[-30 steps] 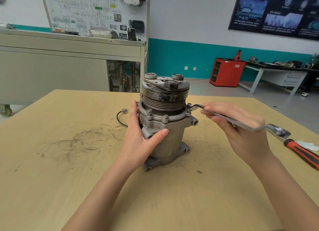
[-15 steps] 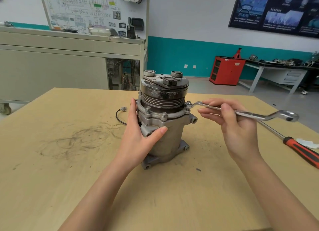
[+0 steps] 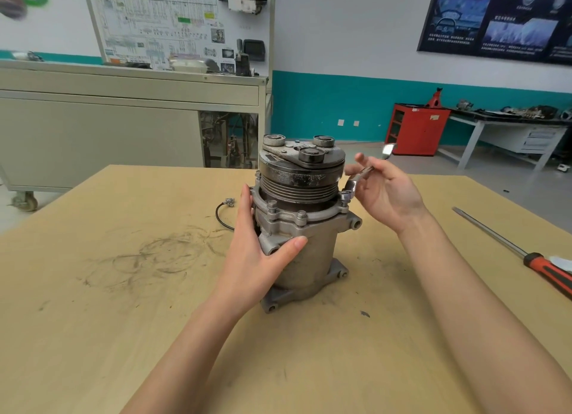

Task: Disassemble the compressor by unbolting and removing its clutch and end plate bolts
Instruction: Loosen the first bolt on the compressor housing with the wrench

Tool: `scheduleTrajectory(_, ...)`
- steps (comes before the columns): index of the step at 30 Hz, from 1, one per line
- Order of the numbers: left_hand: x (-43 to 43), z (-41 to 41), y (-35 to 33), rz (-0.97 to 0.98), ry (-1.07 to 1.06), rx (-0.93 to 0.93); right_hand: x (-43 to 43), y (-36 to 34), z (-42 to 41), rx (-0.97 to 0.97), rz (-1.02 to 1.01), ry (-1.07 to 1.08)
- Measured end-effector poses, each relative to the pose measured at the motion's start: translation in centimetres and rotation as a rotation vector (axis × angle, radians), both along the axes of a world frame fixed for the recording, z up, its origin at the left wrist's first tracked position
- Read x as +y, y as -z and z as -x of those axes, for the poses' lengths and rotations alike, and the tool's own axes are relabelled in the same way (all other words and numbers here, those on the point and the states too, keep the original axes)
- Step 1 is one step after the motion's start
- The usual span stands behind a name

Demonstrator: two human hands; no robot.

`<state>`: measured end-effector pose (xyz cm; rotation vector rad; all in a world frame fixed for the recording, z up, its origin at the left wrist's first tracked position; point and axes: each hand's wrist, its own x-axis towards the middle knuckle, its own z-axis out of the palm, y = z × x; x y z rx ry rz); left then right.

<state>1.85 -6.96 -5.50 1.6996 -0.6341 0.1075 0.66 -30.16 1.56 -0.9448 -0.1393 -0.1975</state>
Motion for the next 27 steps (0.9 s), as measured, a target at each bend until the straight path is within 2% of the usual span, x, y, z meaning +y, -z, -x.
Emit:
scheduleTrajectory(3,0.0,-0.1,0.0,0.000,0.001,0.003,-0.2,-0.8,2.2,-0.103,0.206,0.237)
scheduleTrajectory(7,-0.1,-0.2,0.1,0.001,-0.004,-0.001,1.4,-1.3,6.1,-0.292,0.645,0.559)
scheduleTrajectory(12,-0.1,-0.1,0.1,-0.003,-0.009,-0.002,4.0,0.3,8.6,-0.522,1.042,0.761)
scheduleTrajectory(18,-0.1,0.0,0.1,-0.001,-0.009,-0.006,4.9,2.6,9.1,-0.665,1.195,0.864)
scheduleTrajectory(20,-0.1,0.0,0.1,0.008,-0.008,-0.001,5.1,3.1,8.8,-0.643,1.064,0.824)
scheduleTrajectory(24,-0.2,0.1,0.0,0.013,-0.008,0.011,3.4,2.1,6.8,-0.361,0.380,0.540)
scheduleTrajectory(27,-0.1,0.1,0.1,0.007,-0.012,0.003,1.6,0.8,4.1,-0.136,0.036,0.309)
